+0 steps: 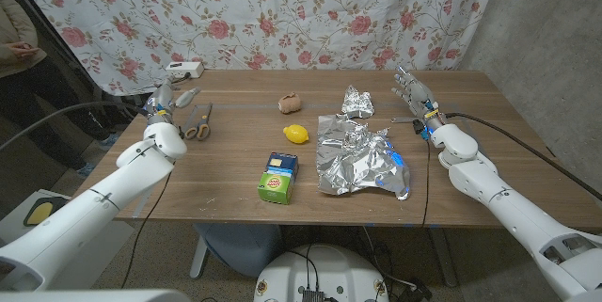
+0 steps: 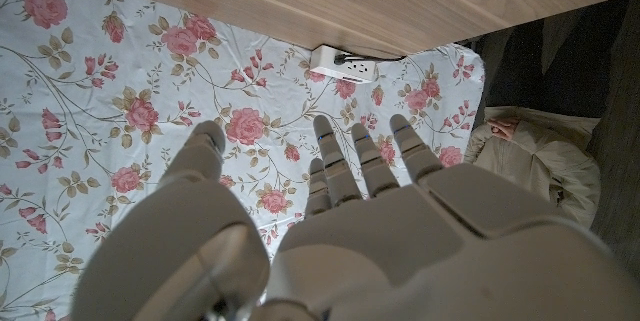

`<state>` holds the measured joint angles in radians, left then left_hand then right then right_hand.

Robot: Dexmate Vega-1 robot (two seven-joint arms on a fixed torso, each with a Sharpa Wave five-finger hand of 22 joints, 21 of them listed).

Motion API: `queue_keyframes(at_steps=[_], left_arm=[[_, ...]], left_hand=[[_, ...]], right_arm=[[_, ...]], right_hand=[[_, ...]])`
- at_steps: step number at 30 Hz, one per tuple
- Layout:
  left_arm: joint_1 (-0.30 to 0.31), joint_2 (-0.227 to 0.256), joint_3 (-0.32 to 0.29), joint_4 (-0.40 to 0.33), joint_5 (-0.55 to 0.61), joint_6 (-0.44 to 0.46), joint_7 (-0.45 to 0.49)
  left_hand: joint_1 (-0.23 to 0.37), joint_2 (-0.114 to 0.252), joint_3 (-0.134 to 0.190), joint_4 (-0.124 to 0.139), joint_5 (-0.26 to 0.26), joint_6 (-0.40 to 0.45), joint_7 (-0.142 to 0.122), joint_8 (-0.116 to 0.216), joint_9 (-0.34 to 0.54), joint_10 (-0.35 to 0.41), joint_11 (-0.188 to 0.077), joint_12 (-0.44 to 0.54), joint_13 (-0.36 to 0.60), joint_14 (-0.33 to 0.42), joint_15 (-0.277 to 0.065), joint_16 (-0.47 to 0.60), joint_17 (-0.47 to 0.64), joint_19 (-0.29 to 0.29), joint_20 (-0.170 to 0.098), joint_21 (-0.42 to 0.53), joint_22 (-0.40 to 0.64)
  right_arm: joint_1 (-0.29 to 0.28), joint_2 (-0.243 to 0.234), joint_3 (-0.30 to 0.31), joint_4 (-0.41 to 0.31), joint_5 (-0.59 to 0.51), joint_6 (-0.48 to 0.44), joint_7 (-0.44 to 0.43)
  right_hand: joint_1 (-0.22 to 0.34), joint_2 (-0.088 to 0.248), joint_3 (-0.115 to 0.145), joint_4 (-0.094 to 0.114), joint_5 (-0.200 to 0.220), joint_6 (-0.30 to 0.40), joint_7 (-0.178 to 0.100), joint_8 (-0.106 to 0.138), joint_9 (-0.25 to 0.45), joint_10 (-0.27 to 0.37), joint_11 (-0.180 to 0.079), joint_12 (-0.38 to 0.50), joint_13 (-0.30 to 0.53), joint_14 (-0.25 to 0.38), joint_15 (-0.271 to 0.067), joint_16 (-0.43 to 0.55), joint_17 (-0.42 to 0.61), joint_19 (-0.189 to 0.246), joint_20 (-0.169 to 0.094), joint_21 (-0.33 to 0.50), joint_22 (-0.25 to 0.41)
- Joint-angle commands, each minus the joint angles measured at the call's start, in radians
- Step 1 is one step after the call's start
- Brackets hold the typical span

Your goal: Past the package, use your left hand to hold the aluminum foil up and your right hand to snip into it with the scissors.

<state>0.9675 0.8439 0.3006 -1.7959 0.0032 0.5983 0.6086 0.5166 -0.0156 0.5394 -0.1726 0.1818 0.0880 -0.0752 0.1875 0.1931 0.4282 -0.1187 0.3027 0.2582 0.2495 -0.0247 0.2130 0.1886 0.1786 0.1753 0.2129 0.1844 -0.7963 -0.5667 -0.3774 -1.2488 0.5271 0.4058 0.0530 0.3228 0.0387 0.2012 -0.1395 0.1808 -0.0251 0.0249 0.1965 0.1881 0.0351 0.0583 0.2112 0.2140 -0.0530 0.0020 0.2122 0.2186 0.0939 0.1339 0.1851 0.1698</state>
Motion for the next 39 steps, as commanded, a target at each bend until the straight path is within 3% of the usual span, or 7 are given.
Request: queue_keyframes(at_steps=[1, 12, 14, 21, 34, 39], left_arm=[[-0.045, 0.007, 0.036, 0.023, -0.002, 0.043, -0.031], [-0.086, -0.007, 0.074, 0.049, 0.005, 0.060, -0.040], [-0.090, -0.010, 0.078, 0.054, 0.007, 0.057, -0.036], [-0.106, -0.015, 0.095, 0.065, 0.012, 0.068, -0.039], [-0.131, -0.022, 0.118, 0.062, 0.020, 0.128, -0.041], [-0.137, -0.030, 0.125, 0.066, 0.024, 0.144, -0.033]], left_hand=[[0.023, 0.000, -0.001, 0.000, 0.010, -0.016, -0.003, -0.005, 0.003, -0.005, -0.007, -0.005, 0.007, -0.013, 0.000, -0.001, 0.004, 0.000, 0.013, -0.005, 0.001], [0.048, 0.005, 0.001, -0.002, 0.015, -0.038, -0.005, -0.002, 0.003, -0.007, -0.011, -0.006, 0.015, -0.018, -0.003, -0.001, 0.005, -0.004, 0.016, -0.007, 0.001], [0.056, 0.004, 0.001, -0.002, 0.016, -0.033, 0.006, 0.003, 0.003, -0.002, 0.001, -0.004, 0.017, -0.016, -0.004, 0.000, 0.005, -0.002, 0.015, -0.006, 0.001], [0.072, 0.007, 0.001, -0.002, 0.018, -0.035, 0.029, 0.007, 0.002, 0.013, 0.001, 0.000, 0.021, -0.013, -0.008, 0.003, 0.006, 0.005, 0.016, -0.003, 0.002], [0.088, 0.004, -0.007, 0.004, 0.018, -0.064, 0.018, 0.005, 0.000, 0.012, -0.017, -0.002, 0.031, -0.018, -0.008, 0.003, 0.006, 0.005, 0.016, -0.004, 0.002], [0.095, 0.002, -0.009, 0.003, 0.016, -0.068, 0.027, 0.006, 0.000, 0.021, -0.005, 0.000, 0.033, -0.016, -0.006, 0.005, 0.006, 0.009, 0.014, -0.003, 0.002]], right_arm=[[0.014, 0.006, -0.005, 0.020, -0.003, 0.004, 0.005], [0.016, 0.004, 0.000, 0.028, 0.005, -0.002, 0.004], [0.017, 0.003, 0.000, 0.033, 0.005, 0.002, 0.007], [0.021, 0.005, 0.000, 0.039, 0.007, 0.004, 0.010], [0.027, 0.009, -0.002, 0.049, 0.008, 0.005, 0.014], [0.031, 0.012, -0.003, 0.055, 0.009, 0.006, 0.015]], right_hand=[[0.013, -0.001, 0.008, -0.002, -0.001, 0.007, 0.003, 0.004, 0.002, 0.003, 0.000, 0.003, 0.001, 0.001, -0.001, 0.004, 0.002, 0.007, 0.002, 0.007, 0.003], [0.016, 0.001, 0.010, -0.003, 0.000, 0.007, 0.003, 0.004, 0.002, 0.003, 0.000, 0.002, 0.001, 0.001, -0.001, 0.004, 0.002, 0.006, 0.004, 0.006, 0.003], [0.016, 0.002, 0.010, -0.003, 0.000, 0.007, 0.004, 0.004, 0.002, 0.003, 0.000, 0.002, 0.001, 0.001, 0.000, 0.005, 0.002, 0.007, 0.006, 0.006, 0.003], [0.017, 0.002, 0.011, -0.003, 0.000, 0.008, 0.003, 0.004, 0.002, 0.004, 0.000, 0.002, 0.001, 0.001, 0.001, 0.005, 0.001, 0.007, 0.007, 0.006, 0.003], [0.019, 0.004, 0.011, -0.003, 0.000, 0.008, 0.003, 0.004, 0.002, 0.004, 0.001, 0.003, 0.001, 0.001, 0.001, 0.005, 0.001, 0.006, 0.006, 0.006, 0.003], [0.020, 0.004, 0.012, -0.003, 0.001, 0.008, 0.002, 0.003, 0.002, 0.003, -0.001, 0.002, 0.001, 0.001, 0.000, 0.005, 0.001, 0.006, 0.004, 0.006, 0.003]])
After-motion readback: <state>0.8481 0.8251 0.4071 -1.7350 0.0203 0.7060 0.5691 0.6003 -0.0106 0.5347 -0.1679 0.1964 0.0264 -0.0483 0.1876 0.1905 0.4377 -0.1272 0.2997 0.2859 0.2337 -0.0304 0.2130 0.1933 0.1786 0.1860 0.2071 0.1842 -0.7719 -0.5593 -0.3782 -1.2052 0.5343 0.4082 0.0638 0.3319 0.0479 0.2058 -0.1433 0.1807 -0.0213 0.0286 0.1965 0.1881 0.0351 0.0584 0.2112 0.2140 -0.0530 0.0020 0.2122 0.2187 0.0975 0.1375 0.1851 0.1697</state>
